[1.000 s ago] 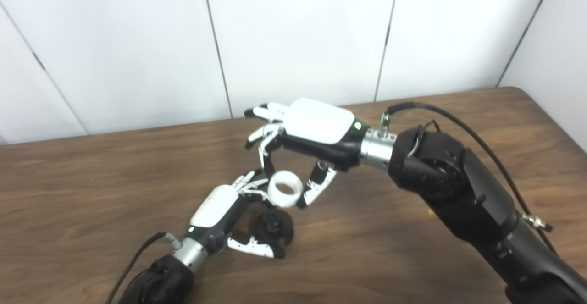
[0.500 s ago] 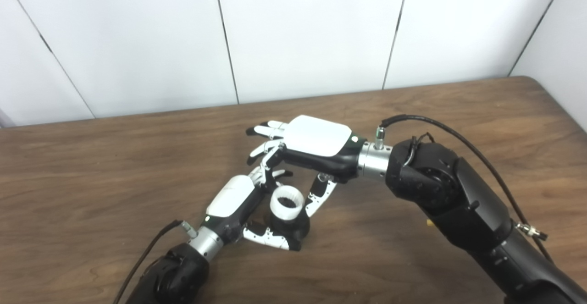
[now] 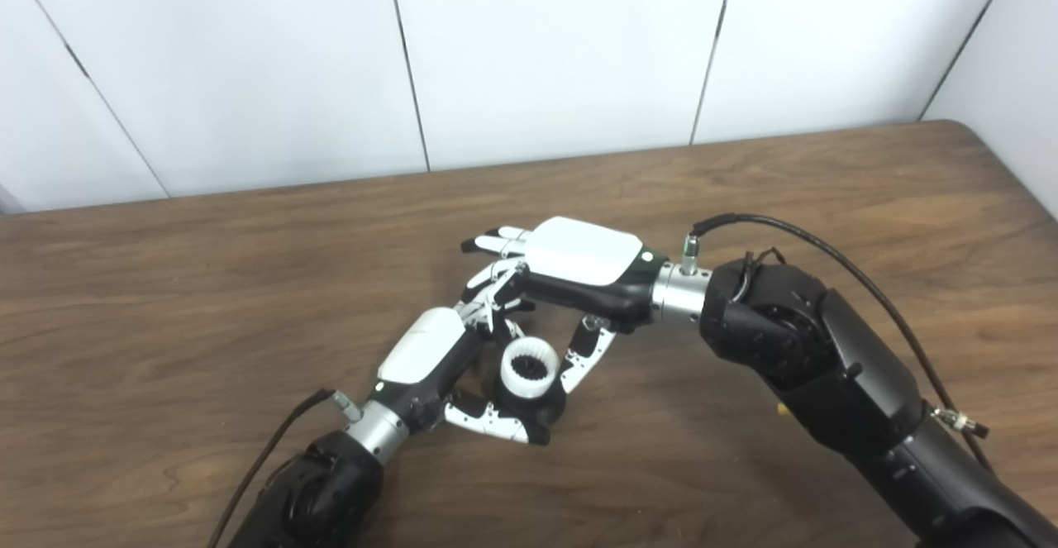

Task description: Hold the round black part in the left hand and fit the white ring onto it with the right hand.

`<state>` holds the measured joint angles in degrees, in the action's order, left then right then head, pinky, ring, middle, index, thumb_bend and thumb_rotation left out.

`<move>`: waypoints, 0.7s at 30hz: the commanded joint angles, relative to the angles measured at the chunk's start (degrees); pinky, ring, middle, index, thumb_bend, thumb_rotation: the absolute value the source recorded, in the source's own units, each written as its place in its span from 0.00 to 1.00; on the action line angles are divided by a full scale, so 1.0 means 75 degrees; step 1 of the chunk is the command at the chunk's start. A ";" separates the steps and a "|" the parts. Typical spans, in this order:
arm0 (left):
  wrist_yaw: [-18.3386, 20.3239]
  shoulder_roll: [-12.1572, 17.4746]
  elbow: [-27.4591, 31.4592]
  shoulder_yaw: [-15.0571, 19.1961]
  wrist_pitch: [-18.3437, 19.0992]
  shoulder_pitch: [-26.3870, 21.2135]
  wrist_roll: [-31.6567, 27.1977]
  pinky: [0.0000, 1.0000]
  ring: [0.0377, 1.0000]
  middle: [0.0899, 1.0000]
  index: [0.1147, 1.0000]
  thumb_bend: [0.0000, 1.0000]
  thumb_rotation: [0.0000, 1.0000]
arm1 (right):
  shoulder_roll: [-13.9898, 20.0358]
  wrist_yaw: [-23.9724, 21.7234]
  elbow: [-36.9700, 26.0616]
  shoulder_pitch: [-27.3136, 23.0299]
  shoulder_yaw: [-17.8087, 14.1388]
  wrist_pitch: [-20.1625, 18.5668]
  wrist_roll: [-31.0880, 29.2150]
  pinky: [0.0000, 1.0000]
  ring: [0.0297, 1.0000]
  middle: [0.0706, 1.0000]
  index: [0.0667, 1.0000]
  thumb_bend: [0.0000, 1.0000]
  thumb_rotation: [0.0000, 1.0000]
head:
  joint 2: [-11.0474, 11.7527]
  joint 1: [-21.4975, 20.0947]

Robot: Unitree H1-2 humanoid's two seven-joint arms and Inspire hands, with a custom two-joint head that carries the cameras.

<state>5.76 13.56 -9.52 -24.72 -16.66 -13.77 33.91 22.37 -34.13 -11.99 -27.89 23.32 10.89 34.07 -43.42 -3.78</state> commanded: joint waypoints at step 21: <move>0.0195 -0.0050 -0.0013 -0.0180 -0.0020 0.0349 -0.0042 1.00 1.00 0.87 0.42 0.53 0.06 | -0.0078 0.0267 0.0248 -0.0053 -0.0046 0.0149 0.0090 1.00 0.99 0.80 0.45 0.53 0.14 | -0.0035 0.0010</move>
<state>6.18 13.57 -8.98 -24.73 -16.24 -13.32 33.46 22.18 -33.63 -9.41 -27.19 23.44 11.44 34.96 -43.59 -3.69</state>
